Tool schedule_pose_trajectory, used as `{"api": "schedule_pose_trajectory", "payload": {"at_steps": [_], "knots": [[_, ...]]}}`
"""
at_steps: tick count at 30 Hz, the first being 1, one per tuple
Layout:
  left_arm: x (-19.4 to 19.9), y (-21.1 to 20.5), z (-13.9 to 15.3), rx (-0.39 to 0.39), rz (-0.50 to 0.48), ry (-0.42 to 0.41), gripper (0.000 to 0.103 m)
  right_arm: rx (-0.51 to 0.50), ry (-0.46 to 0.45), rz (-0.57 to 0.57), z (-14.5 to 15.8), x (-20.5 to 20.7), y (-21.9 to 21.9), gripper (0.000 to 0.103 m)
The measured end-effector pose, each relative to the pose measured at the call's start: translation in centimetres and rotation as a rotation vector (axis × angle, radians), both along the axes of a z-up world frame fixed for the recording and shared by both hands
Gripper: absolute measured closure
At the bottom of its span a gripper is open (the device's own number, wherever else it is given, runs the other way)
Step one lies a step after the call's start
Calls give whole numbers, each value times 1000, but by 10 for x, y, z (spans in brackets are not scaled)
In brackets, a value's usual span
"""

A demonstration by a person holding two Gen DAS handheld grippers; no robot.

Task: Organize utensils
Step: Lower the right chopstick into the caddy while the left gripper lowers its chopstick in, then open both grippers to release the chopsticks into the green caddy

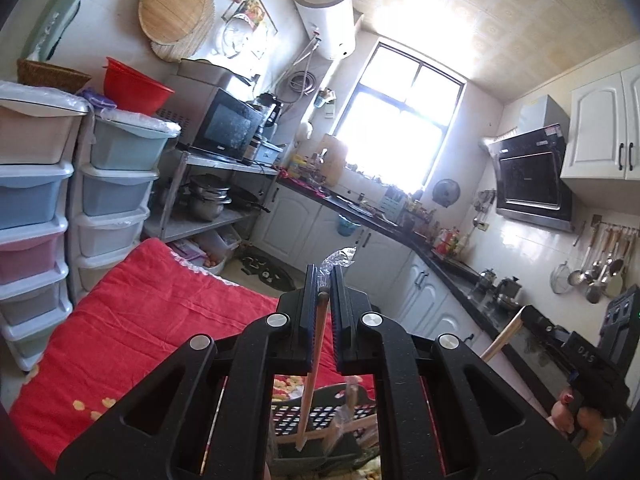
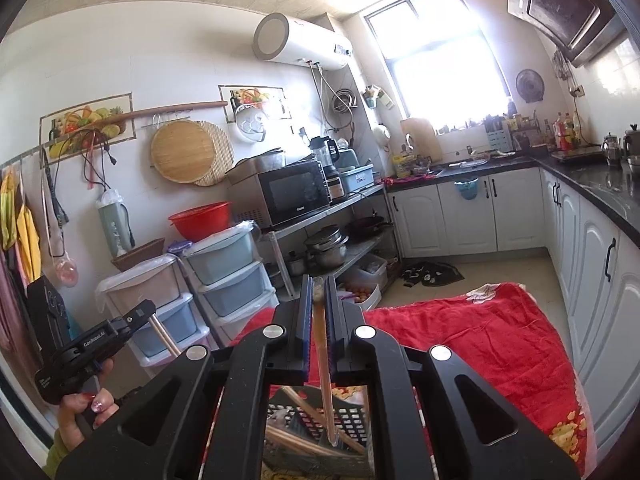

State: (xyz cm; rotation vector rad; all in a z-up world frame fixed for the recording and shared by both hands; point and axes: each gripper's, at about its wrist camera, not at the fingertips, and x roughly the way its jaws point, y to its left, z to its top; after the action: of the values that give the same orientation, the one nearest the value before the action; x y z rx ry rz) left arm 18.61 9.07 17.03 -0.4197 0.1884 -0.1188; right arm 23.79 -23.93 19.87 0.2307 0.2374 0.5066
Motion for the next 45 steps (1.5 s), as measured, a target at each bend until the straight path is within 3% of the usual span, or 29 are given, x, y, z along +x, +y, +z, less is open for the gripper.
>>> {"api": "schedule_pose_trajectory", "payload": {"at_steps": [20,41,45], "knots": [[14,-14,-52,5,-22,51,99,-71,55,-31,-49,18,19,97],[13,-17,-65,-1,-42,69,99,-91,157,-4,-82,20,35,95],[12,-14,-65,-10,-40,72,90,-90,169,1,-84,18,34,94]]}}
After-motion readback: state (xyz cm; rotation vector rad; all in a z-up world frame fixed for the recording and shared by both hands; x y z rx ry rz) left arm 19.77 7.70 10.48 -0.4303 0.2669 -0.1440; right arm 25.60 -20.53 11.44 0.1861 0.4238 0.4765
